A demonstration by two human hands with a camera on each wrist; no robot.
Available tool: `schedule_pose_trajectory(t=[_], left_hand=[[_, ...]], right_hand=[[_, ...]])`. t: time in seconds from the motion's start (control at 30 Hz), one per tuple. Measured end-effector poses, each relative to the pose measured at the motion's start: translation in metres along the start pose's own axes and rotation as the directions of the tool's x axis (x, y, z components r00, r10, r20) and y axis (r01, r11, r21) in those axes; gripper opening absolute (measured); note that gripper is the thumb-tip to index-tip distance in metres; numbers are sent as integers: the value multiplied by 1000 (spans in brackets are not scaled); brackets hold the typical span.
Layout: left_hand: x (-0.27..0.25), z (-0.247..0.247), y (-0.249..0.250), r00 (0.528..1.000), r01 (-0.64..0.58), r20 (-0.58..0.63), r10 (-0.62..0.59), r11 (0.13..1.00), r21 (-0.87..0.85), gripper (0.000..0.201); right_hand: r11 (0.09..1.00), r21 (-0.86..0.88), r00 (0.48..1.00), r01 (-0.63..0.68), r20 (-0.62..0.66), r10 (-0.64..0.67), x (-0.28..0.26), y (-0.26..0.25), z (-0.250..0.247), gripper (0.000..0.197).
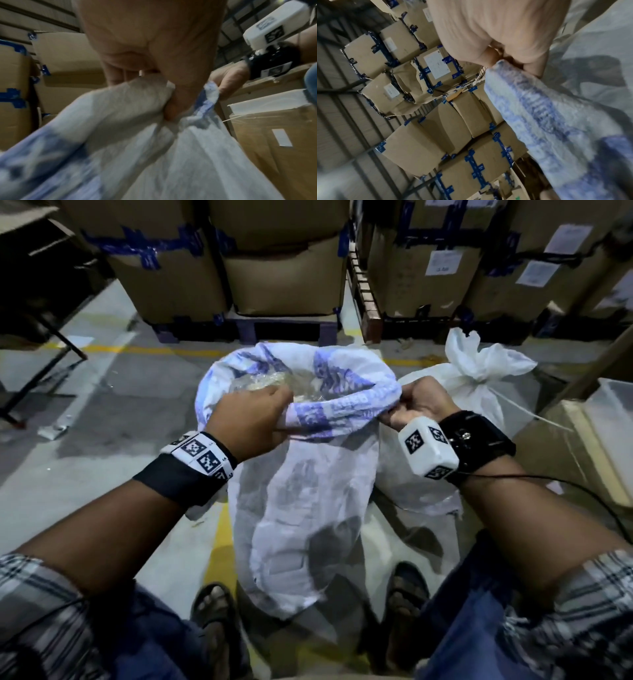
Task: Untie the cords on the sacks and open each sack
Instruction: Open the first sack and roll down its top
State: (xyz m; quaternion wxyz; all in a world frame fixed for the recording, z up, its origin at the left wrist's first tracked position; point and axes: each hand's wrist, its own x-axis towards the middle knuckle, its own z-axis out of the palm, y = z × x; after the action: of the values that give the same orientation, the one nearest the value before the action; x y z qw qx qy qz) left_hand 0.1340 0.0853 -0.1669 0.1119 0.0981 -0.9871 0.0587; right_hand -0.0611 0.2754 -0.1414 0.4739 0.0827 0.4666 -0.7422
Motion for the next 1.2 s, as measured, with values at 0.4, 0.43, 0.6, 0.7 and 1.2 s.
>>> schedule_pose_trajectory(t=[0.4,0.43,0.6,0.7,1.2], left_hand=[[13,18,-30,999,36,-44,-26,973,229,38],[12,19,-31,998,45,32,-54,973,228,42],[0,16,-32,944,39,330,-33,999,-13,83],[1,11,-34,939,113,343,-25,964,-240,69],[4,6,-37,997,-61,49,52,978,202,19]], right_hand=[[913,-406,993,-36,-121,-15,5,23,-8,24],[924,-381,992,-43,-126,-6,6,20,-11,26],[977,-200,992,-77,-112,55,-1,12,-13,48],[975,-211,986,-64,-161,29,-2,15,-12,50],[183,-975,760,125,-25,-649,24,18,-28,58]])
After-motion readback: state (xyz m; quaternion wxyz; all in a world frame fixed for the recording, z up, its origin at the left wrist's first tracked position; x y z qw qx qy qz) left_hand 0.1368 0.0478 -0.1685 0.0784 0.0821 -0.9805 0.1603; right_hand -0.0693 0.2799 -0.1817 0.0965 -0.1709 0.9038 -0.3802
